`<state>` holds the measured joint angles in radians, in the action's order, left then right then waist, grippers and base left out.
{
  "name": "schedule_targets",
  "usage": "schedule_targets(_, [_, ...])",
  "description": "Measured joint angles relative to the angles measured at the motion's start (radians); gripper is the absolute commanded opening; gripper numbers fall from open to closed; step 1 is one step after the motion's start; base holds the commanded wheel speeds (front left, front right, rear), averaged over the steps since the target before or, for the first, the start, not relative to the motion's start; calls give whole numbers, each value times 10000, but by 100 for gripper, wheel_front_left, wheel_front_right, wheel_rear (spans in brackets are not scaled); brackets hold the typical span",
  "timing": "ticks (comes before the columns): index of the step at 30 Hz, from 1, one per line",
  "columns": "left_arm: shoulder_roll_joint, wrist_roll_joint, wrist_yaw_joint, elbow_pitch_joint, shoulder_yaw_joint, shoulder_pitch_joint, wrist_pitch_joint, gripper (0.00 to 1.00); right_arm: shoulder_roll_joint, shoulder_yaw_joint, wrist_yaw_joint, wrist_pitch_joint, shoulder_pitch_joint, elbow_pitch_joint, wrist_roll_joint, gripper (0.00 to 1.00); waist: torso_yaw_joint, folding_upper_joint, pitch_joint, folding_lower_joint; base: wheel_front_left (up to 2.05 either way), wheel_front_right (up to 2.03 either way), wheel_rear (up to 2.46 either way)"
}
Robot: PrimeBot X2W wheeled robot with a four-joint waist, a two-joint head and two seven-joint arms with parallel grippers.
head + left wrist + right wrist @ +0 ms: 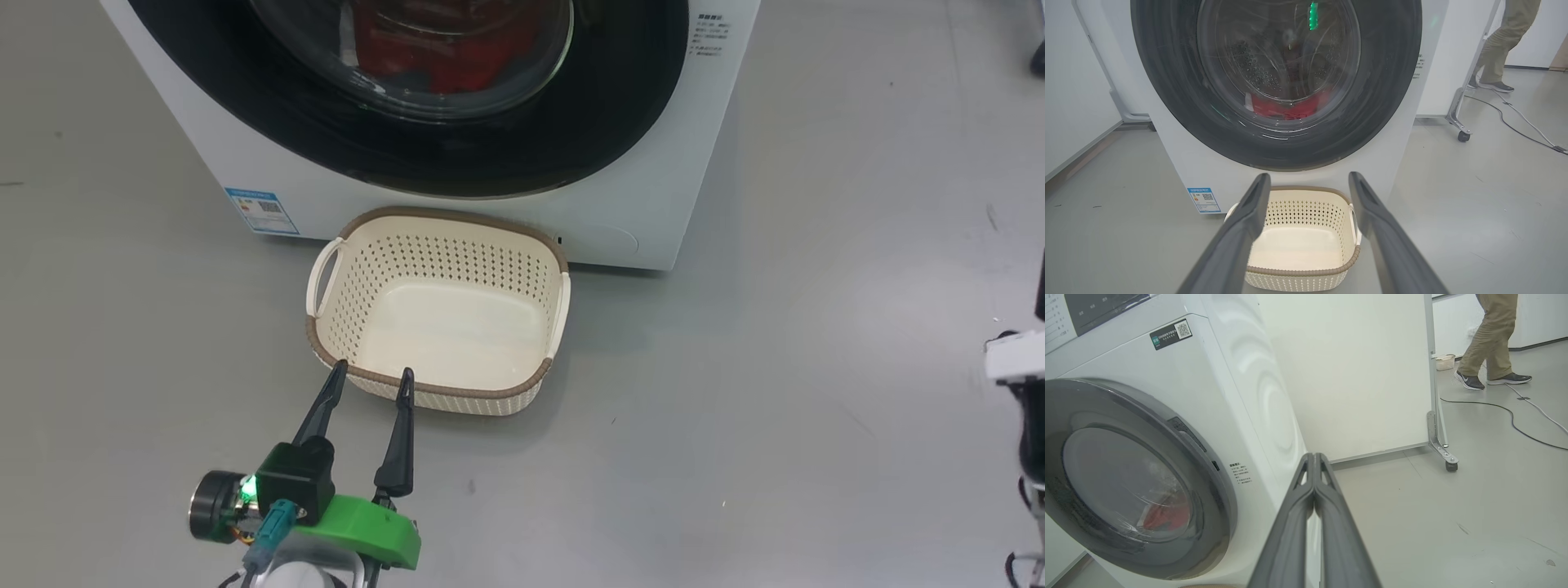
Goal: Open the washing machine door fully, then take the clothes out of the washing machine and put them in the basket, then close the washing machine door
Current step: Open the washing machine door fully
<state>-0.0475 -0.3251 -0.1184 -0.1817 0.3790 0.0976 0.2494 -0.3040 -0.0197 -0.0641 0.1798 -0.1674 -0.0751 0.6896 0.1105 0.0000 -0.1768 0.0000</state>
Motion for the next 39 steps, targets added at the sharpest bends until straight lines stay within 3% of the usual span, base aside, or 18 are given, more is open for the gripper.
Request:
schedule_targets(6, [17, -2, -2, 345, 167, 412, 15, 100, -541, -577, -138, -617, -1063, 140, 800, 0, 331, 0, -671, 0, 0, 0, 0])
schedule_targets(18, [38, -274, -2, 803, 389, 946, 17, 100, -569, -1476, -121, -2543, -3596, 416, 3919, 0, 1054, 0, -2052, 1, 0, 0, 0])
schedule_targets(30, [65, -301, -2, 947, 731, 1313, 25, 100, -451, -1517, 988, -5114, -5910, 311, 6753, 0, 1809, 0, -3190, 1, 0, 0, 0])
schedule_targets(36, [79, -341, -2, 932, 861, 1399, 25, 100, -380, -1373, 1639, -6142, -6831, 174, 7651, 0, 2168, 0, -3577, 1, 0, 0, 0])
schedule_targets(39, [84, -339, -2, 936, 918, 1515, 25, 100, -355, -1277, 1801, -6539, -7223, 0, 7910, 0, 2308, 0, -3728, 1, 0, 0, 0])
